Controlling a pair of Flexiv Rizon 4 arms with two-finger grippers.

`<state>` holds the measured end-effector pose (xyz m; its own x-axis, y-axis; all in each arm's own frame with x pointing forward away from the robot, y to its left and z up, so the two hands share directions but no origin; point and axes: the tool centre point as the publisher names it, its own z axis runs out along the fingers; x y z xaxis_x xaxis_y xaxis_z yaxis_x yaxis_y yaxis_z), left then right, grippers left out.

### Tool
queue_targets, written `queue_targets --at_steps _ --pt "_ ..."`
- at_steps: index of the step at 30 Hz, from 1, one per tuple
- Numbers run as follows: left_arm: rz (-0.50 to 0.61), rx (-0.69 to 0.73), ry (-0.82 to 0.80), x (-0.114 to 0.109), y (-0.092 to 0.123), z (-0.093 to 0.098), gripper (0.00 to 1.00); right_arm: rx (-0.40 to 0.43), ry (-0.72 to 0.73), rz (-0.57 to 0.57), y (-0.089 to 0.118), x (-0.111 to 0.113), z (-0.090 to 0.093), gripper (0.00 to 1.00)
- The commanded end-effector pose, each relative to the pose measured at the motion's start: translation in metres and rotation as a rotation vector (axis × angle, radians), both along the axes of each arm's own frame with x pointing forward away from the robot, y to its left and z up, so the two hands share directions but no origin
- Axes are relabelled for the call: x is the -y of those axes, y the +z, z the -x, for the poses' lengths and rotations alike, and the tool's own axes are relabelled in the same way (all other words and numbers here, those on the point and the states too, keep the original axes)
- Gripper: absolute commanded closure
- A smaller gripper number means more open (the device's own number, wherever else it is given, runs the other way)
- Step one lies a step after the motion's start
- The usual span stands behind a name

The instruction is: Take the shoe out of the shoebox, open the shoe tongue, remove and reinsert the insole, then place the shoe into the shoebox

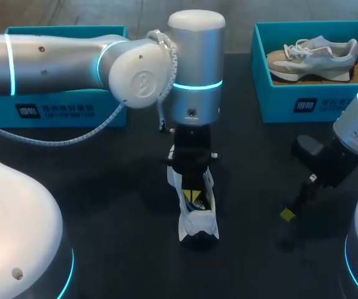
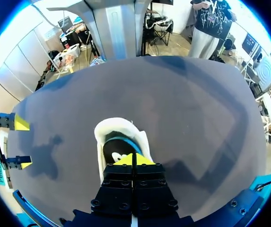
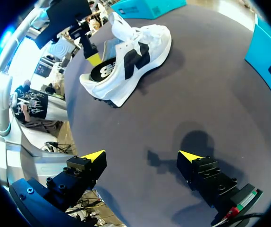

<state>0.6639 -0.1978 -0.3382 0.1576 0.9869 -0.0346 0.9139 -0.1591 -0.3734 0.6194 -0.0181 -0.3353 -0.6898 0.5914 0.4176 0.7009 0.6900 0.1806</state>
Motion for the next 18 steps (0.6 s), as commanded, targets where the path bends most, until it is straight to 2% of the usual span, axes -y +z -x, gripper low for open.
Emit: queue_targets --at_steps 1,18 --pt "-0.004 0.004 -0.014 -0.003 -0.002 0.003 1.00 0.002 -0.002 0.003 0.000 -0.001 0.001 0.00" --pt "-0.019 -0.013 -0.032 0.002 -0.024 0.005 1.00 0.002 -0.002 0.003 0.000 -0.001 0.001 0.00"
